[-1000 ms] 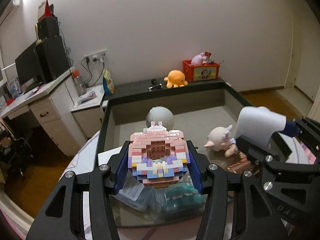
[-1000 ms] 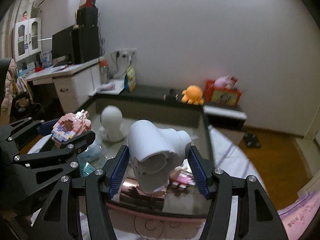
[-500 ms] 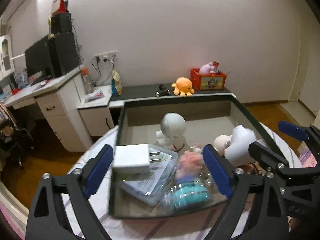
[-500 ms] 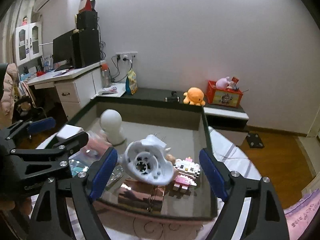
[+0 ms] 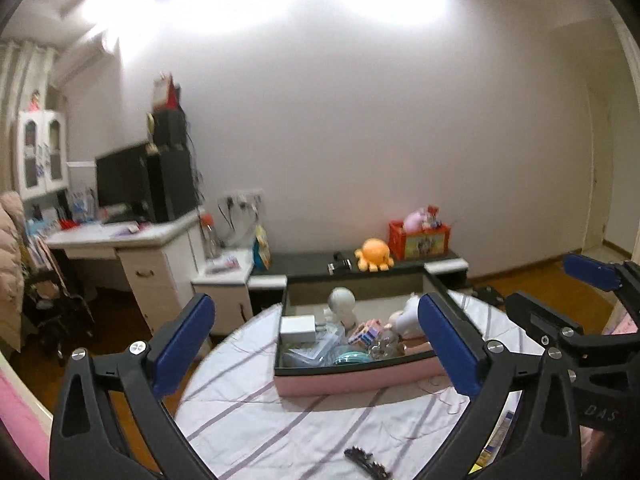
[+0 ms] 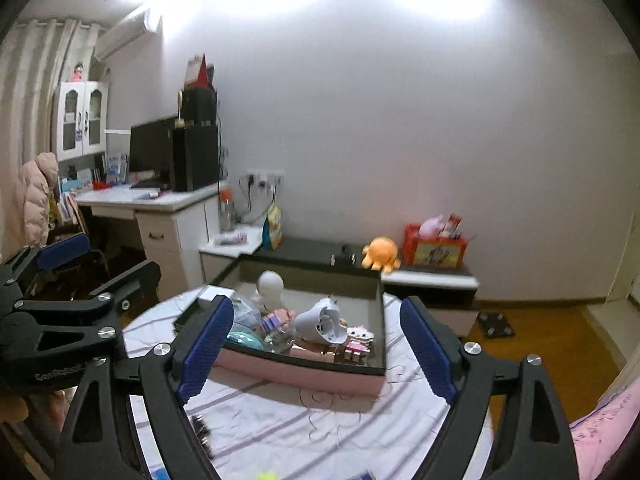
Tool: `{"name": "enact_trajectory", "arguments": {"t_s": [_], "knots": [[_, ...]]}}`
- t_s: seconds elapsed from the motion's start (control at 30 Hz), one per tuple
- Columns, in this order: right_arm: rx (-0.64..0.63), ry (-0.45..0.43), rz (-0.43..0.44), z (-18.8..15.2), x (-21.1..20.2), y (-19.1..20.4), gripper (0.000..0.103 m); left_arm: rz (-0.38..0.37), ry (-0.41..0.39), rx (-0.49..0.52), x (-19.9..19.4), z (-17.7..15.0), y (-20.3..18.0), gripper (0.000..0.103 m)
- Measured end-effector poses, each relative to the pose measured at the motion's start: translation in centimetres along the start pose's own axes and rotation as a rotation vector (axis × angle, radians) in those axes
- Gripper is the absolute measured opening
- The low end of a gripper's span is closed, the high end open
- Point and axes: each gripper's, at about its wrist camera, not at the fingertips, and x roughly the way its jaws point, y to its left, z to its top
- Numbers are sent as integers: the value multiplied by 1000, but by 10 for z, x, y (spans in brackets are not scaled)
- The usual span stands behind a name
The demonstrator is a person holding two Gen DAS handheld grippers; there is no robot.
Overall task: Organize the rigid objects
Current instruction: 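Withdraw both tools from the tray back toward the remaining items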
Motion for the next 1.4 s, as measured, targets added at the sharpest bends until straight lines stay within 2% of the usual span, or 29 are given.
{"name": "enact_trajectory", "arguments": {"t_s": [0.13,0.27,0.53,0.87,1.17,1.33,1.4], "knots": [[-6,-67,-43,-5,-51,4,87,10,-74,7,-53,-3,-4,103],[13,-104,-42,-16,-90,3,87,3,-102,18,-88,-10,-10,103],[24,-105,-58,-33,-126,4,88,-4,-92,20,-118,-21,-14,103],[17,-117,-75,-37,-139,9,88,-6,-92,18,-126,-25,-16,103],[19,-88,-82,-43,-131,6,88,-9,-64,23,-117,-33,-20,103],[17,-39,-79,-57,-115,4,88,-27,8,12,-97,-51,-21,103],[16,-8,-77,-65,-107,3,88,-35,61,15,-85,-64,-22,103]]}}
